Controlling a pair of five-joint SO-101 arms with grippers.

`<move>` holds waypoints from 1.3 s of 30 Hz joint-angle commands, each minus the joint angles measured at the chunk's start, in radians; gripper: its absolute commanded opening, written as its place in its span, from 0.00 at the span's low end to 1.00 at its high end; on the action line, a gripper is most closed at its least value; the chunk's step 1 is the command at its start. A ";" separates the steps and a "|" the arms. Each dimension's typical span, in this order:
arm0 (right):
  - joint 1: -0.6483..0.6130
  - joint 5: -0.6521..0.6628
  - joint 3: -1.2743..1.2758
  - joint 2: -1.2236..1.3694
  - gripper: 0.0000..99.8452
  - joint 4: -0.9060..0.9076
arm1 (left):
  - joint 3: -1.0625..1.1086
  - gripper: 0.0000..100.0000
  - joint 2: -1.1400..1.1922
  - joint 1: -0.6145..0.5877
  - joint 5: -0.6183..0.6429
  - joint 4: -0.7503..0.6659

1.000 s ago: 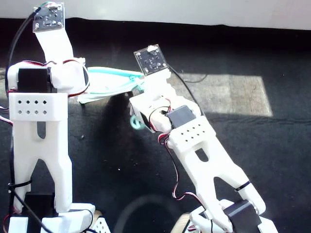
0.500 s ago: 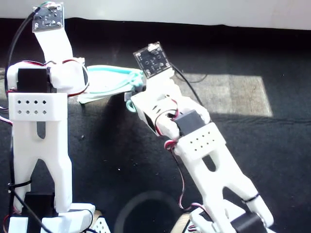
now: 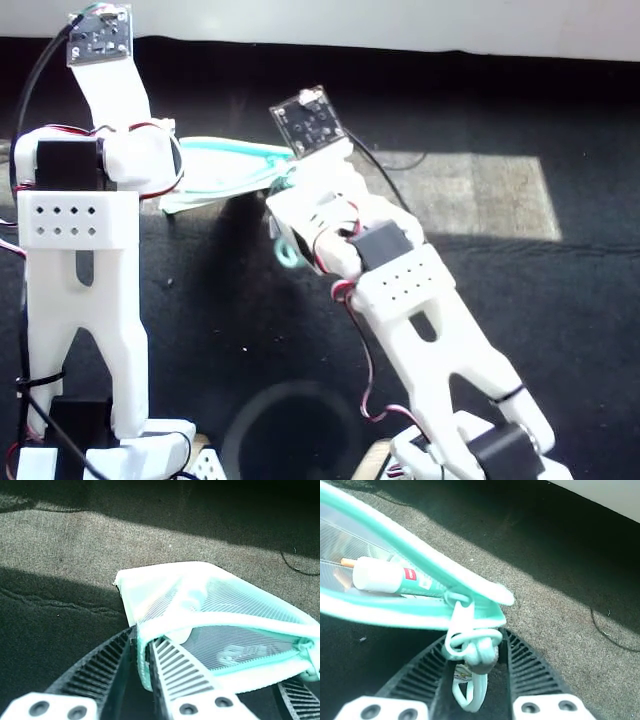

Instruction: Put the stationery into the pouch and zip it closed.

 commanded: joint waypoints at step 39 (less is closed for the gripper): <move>0.031 0.434 -0.027 -0.320 0.01 0.154 | -0.159 0.01 0.137 -0.025 0.006 0.109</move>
